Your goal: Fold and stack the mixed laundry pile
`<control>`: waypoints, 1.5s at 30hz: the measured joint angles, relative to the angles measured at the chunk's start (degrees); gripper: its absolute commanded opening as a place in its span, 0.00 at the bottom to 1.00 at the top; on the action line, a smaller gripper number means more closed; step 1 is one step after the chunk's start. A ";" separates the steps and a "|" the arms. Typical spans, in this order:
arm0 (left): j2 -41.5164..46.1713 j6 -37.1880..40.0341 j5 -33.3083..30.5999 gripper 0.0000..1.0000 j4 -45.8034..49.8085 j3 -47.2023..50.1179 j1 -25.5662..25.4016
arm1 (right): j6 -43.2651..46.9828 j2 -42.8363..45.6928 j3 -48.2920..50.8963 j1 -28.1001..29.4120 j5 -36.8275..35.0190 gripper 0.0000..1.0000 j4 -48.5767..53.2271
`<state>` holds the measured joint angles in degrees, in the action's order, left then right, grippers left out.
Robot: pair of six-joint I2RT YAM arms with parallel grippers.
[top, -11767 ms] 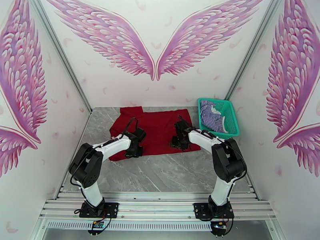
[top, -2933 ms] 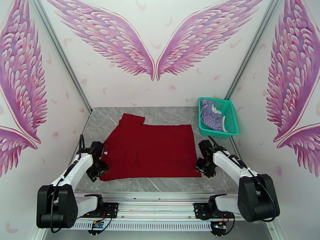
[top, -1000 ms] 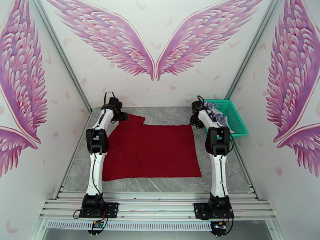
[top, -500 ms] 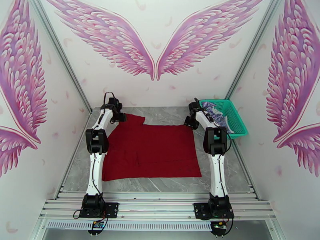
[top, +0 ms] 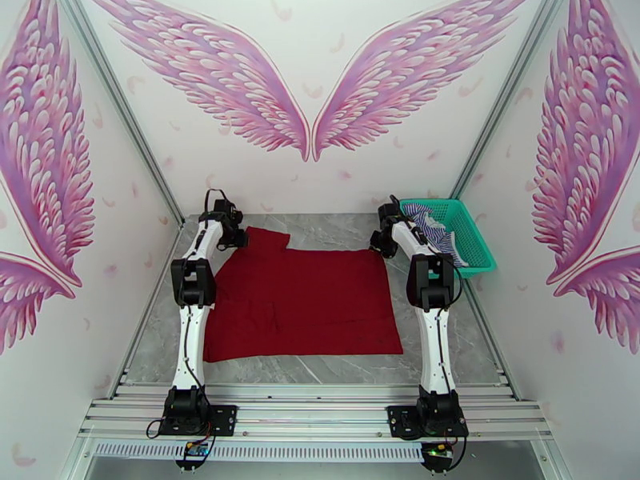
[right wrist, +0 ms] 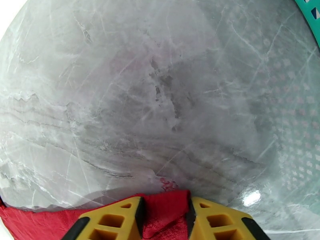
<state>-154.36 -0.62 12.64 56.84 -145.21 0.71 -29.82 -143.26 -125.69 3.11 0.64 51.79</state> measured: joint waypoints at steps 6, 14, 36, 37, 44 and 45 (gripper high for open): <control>0.00 0.22 2.99 0.08 -1.18 -0.02 0.44 | 1.79 -0.24 -1.25 0.00 -0.20 0.55 1.27; 0.02 0.26 6.03 0.00 -1.55 0.00 1.68 | 5.25 -0.37 -2.58 0.00 -1.05 0.36 2.58; 10.40 2.27 12.46 0.00 -14.19 15.23 2.40 | 7.39 -3.30 -6.84 0.00 -2.14 0.01 4.61; 11.04 2.54 12.85 0.00 -14.60 15.61 2.47 | 7.39 -3.26 -6.84 0.00 -2.14 0.00 4.61; 16.11 4.09 13.75 0.00 -16.57 22.71 2.91 | 7.67 -0.46 -4.17 0.00 -2.60 0.00 4.57; 16.90 4.20 13.86 0.00 -16.87 24.15 2.99 | 7.74 0.17 -3.61 0.00 -2.62 0.00 4.59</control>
<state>-137.47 3.57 26.50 39.97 -121.05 3.70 -22.09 -143.09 -129.29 3.11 -1.98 56.38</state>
